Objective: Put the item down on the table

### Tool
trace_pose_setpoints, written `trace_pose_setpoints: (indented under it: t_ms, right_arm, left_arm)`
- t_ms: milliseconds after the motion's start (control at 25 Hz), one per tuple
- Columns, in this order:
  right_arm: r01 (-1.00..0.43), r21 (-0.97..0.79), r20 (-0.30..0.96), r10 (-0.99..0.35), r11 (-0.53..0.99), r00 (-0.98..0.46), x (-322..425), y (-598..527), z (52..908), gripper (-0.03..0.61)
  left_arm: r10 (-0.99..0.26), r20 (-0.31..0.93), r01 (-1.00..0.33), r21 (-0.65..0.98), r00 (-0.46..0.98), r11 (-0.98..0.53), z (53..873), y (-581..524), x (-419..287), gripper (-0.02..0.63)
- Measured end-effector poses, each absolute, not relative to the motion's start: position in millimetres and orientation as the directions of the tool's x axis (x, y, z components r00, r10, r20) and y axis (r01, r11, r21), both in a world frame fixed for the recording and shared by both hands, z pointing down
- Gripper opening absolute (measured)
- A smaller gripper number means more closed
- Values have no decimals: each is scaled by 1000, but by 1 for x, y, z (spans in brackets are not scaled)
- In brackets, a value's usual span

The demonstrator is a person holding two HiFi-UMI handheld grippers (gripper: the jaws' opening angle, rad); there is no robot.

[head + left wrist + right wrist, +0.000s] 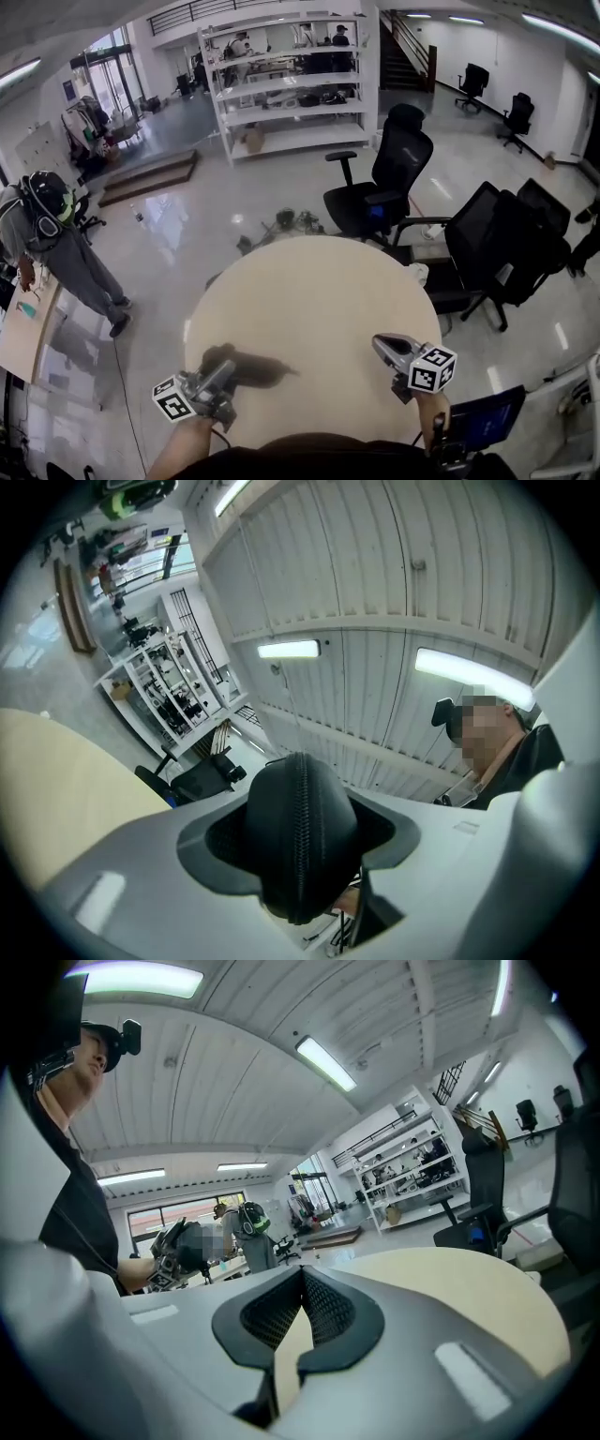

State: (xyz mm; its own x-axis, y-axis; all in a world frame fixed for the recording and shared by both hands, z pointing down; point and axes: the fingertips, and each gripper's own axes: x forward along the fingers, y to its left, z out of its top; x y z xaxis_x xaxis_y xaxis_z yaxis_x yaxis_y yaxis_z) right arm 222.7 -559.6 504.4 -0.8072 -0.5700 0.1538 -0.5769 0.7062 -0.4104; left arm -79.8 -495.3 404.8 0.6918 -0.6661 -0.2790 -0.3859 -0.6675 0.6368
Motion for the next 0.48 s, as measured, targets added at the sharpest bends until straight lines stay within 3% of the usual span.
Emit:
trace_pose_setpoints:
  t_ms: [240, 480]
  right_arm:
    - [-646, -403, 242, -605, 649, -759, 162, -537, 512, 14]
    - [-635, -346, 268, -576, 690, -772, 126, -568, 487, 14]
  left_arm:
    - [-609, -316, -300, 652, 727, -696, 419, -520, -141, 262]
    - [-641, -367, -324, 633, 674, -703, 406, -549, -192, 262]
